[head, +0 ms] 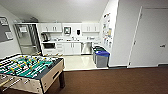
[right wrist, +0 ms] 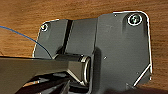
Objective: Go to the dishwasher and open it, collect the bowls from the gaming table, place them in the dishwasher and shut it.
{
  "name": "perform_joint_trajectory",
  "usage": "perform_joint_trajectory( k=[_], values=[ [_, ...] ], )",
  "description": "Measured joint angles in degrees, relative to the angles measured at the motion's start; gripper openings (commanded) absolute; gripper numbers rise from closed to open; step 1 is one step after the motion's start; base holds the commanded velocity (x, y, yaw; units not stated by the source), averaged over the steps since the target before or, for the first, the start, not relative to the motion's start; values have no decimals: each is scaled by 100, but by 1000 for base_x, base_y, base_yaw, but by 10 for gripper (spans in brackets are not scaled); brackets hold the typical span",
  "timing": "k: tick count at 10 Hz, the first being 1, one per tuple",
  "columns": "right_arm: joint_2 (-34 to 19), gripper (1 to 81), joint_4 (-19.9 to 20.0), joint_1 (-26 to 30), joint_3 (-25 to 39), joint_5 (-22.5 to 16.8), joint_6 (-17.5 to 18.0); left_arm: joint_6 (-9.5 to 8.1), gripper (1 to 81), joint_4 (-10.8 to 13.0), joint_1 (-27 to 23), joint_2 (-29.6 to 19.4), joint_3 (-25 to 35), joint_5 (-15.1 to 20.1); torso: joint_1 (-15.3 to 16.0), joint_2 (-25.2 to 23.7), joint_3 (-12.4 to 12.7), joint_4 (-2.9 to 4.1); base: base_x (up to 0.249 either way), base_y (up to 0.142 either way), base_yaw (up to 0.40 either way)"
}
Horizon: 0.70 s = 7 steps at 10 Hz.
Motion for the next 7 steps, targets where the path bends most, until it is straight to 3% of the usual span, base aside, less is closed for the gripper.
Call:
perform_joint_trajectory(
  k=[7],
  values=[
    [13,811,2,38,0,20,0,0,811,-2,15,10,0,-12,0,0,0,0,114,0,0]
  ],
)
